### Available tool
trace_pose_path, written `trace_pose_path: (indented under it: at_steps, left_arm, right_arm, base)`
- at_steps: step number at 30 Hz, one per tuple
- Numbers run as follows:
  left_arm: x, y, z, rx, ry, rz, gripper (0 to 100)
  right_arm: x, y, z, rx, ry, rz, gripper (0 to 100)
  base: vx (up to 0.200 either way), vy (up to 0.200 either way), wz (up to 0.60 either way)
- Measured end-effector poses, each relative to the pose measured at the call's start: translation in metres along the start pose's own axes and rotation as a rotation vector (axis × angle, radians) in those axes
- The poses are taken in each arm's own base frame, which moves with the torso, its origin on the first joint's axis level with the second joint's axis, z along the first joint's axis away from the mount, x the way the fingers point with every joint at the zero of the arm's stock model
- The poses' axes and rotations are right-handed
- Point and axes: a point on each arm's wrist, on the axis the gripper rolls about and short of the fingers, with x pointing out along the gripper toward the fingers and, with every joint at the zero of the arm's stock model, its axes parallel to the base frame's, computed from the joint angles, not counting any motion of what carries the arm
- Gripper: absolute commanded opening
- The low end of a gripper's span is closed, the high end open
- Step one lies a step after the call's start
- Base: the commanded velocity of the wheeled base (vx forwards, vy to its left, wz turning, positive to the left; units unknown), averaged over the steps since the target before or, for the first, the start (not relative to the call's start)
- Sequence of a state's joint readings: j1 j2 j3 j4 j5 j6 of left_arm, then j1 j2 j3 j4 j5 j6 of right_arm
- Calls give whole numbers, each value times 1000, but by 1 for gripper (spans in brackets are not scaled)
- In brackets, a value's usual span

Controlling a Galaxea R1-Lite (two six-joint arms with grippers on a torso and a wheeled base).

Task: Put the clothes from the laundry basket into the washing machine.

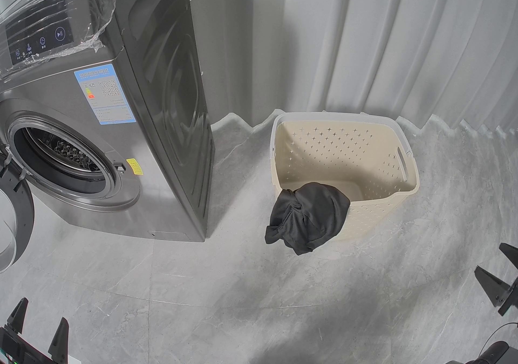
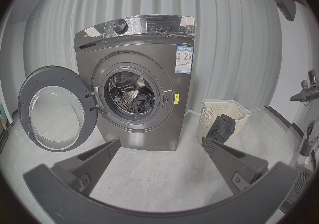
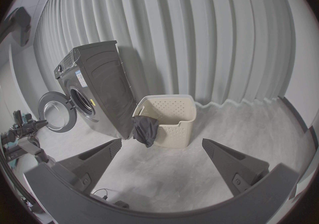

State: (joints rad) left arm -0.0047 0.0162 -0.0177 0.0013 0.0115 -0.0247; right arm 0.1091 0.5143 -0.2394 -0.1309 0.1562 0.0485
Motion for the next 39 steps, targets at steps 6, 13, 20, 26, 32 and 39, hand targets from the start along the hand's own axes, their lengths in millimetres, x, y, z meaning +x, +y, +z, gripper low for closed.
trace_pose_path:
  at_steps: [6,13,20,26,32,39]
  left_arm:
    - [0,0,0,1,0,-1,100]
    - [0,0,0,0,0,-1,100]
    - [0,0,0,0,-1,-2,100]
    - [0,0,0,1,0,-1,100]
    - [0,0,0,1,0,-2,100]
    - [0,0,0,1,0,-3,100]
  right_arm:
    - [50,0,16,21,89,97,100]
    - [116,10,19,29,176,179,100]
    - [177,35,13,35,231,265,100]
    - [200,53,-5,24,313,282,100]
    - [219,59,-16,16,338,278,100]
    - [244,68,-32,-6,339,263,100]
  base:
    - [0,0,0]
    - [0,0,0]
    - [0,0,0]
    - [100,0,0]
    - [0,0,0]
    - [0,0,0]
